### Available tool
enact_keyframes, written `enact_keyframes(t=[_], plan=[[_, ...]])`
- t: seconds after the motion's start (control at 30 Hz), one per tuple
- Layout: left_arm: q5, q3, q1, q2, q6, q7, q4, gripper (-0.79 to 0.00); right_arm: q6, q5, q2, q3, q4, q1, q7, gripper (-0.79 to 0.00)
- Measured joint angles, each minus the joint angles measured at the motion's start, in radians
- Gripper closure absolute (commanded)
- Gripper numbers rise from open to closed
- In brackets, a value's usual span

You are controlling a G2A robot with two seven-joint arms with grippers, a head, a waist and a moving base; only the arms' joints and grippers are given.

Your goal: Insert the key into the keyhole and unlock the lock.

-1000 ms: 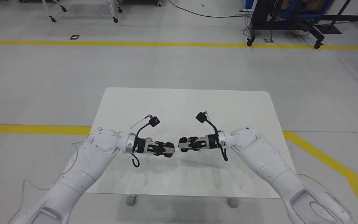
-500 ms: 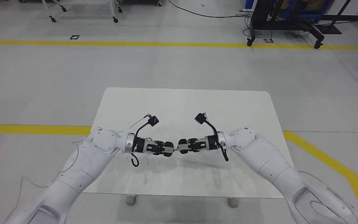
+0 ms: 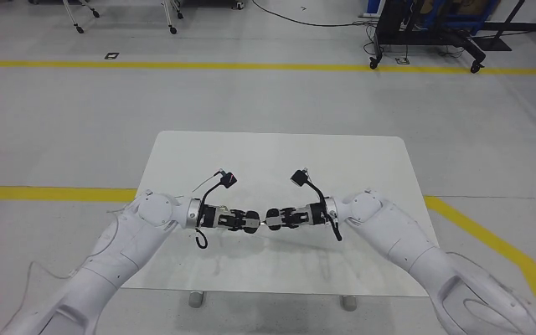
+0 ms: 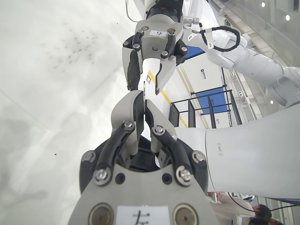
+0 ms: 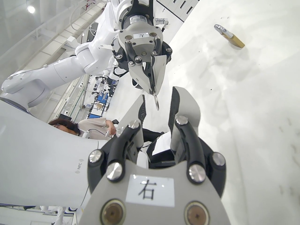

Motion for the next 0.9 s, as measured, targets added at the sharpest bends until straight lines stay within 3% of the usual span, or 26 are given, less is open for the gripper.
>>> enact_keyframes(t=[0.17, 0.2, 0.27, 0.63, 0.8, 0.9], plan=[[-0.003, 0.013, -0.006, 0.003, -0.006, 0.006, 0.002, 0.0, -0.007, 0.016, 0.001, -0.022, 0.004, 0.01, -0.007, 0.0], [-0.001, 0.015, -0.008, 0.004, -0.006, 0.006, 0.002, -0.095, -0.008, 0.017, 0.002, -0.026, 0.005, 0.011, -0.008, 0.0], [-0.009, 0.018, -0.008, 0.004, -0.013, 0.013, 0.007, -0.785, -0.014, 0.02, 0.003, -0.034, 0.006, 0.015, -0.014, 0.0], [-0.038, -0.024, -0.02, 0.02, -0.073, 0.073, 0.037, -0.785, -0.087, 0.042, 0.028, -0.038, 0.032, 0.023, -0.087, 0.0], [0.15, -0.073, -0.017, 0.042, -0.179, 0.187, 0.043, -0.785, -0.181, 0.069, 0.071, 0.01, 0.058, 0.001, -0.181, 0.0], [0.285, -0.113, 0.009, 0.048, -0.239, 0.322, 0.019, -0.785, -0.213, 0.065, 0.101, 0.029, 0.04, -0.015, -0.213, 0.0]])
